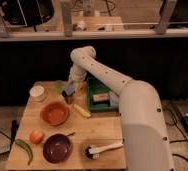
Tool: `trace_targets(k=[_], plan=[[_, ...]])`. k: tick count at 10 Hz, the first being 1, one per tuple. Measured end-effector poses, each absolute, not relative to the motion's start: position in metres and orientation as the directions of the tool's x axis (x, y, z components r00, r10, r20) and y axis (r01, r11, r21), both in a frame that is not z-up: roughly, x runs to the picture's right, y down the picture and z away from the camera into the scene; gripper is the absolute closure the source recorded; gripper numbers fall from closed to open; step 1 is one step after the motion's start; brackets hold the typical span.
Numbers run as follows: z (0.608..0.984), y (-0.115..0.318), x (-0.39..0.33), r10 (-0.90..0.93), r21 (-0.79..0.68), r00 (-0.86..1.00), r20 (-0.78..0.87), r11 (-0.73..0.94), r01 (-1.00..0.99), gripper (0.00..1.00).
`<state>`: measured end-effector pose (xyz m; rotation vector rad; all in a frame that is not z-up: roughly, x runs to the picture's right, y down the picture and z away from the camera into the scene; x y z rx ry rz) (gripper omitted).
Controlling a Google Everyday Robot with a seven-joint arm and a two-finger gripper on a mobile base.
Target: Place sponge in metal cup
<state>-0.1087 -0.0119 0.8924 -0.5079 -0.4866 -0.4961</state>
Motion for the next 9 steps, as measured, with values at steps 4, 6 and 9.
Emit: trace_targets(k=[4,6,9], plan=[[0.893,-0.012,-0.106,-0.322,-0.33,0.771,0.55,0.764,0.554,1.0],[0.892,-0.014,-0.106,-0.316,-0.325,0.768,0.557,0.768,0.551,1.0],[0.888,-0.021,-0.109,-0.311,-0.299,0.753,0.58,0.778,0.552,1.0]])
